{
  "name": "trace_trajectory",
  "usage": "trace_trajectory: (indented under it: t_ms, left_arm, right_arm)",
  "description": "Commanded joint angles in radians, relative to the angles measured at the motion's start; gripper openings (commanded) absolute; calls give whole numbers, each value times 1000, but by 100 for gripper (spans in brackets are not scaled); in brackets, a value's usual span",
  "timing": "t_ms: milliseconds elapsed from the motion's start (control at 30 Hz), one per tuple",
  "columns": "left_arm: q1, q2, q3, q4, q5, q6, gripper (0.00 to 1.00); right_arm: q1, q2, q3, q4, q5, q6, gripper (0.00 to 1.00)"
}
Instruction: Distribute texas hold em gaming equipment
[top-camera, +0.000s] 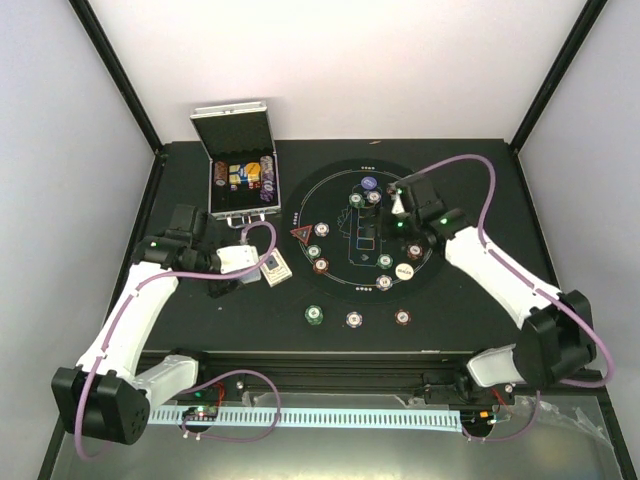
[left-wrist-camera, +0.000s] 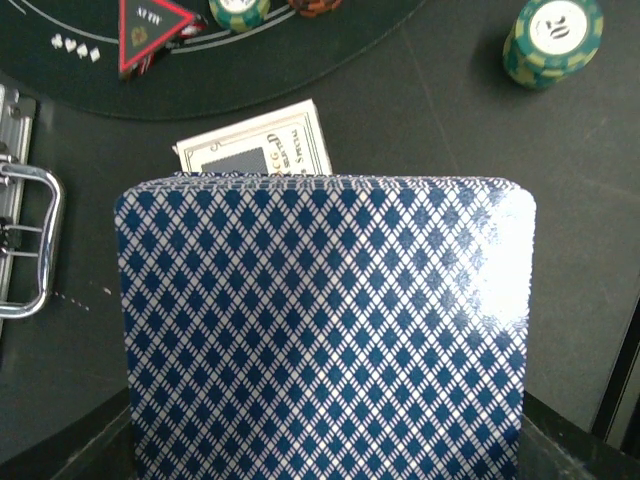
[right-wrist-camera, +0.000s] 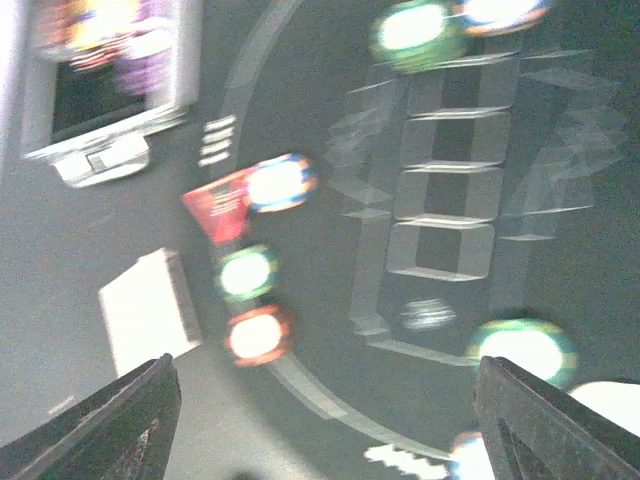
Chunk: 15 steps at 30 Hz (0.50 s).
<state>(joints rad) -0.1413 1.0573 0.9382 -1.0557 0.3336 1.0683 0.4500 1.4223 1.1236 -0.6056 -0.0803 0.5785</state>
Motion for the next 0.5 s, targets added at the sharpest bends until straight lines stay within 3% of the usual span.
trace_trajectory:
  t_ms: [0,200,467]
  left_arm:
    - [-10,-16,69,-25,105,-18,2]
    - [-16,-1,93,-53,133,-27,2]
    - [-19,-8,90,-59,136,-30,2]
  right_arm:
    - [144,-27,-94,286,-404,160,83]
    - [338,52,-112,598,-572,302,84]
    - [450,182,-63,760,-638,381,84]
